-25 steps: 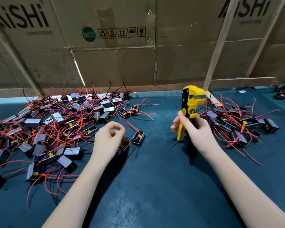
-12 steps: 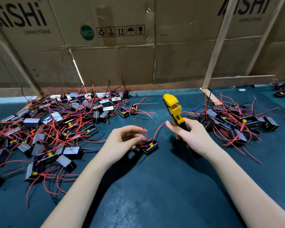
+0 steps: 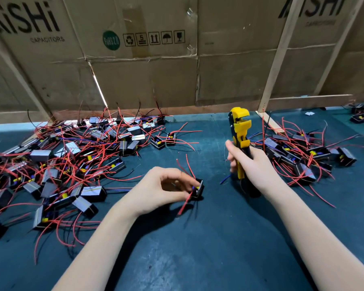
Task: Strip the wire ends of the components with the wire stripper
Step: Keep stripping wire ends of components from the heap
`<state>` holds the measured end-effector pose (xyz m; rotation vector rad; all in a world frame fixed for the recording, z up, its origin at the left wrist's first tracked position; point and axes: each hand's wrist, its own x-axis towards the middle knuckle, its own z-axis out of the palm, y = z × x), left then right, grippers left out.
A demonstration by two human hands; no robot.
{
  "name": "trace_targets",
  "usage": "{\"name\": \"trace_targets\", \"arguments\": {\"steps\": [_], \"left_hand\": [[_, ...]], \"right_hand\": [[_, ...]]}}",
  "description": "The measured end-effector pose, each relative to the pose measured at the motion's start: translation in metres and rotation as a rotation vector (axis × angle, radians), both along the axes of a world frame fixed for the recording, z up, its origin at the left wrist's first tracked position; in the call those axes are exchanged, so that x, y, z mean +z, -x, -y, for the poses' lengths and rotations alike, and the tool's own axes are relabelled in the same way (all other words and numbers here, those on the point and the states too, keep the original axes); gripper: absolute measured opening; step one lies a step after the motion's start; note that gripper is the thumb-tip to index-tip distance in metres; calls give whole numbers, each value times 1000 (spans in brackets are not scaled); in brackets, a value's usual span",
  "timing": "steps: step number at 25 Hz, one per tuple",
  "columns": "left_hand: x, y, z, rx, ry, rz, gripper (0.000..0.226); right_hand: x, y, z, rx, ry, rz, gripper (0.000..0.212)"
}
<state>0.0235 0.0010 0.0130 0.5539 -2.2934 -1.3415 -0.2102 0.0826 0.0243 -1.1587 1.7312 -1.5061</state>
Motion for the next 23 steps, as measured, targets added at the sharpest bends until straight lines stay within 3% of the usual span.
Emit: {"name": "trace_targets", "arguments": {"steps": [5, 7, 12, 14, 23], "left_hand": [[-9, 16, -11, 76, 150, -84, 6], [-11, 19, -13, 128, 123, -71, 3], [-11, 19, -7, 353, 125, -93, 11], [-11, 18, -5, 402, 89, -126, 11], [-10, 19, -12, 306, 8, -79, 17]], "right_hand": [[-3, 0, 1, 41, -84, -19, 73], [-3, 0, 0, -4, -76, -124, 78], [-7, 8, -3, -345, -134, -880, 55], [-9, 10, -2, -431, -164, -1048, 52], [-23, 11, 3, -494, -189, -1204, 53]]}}
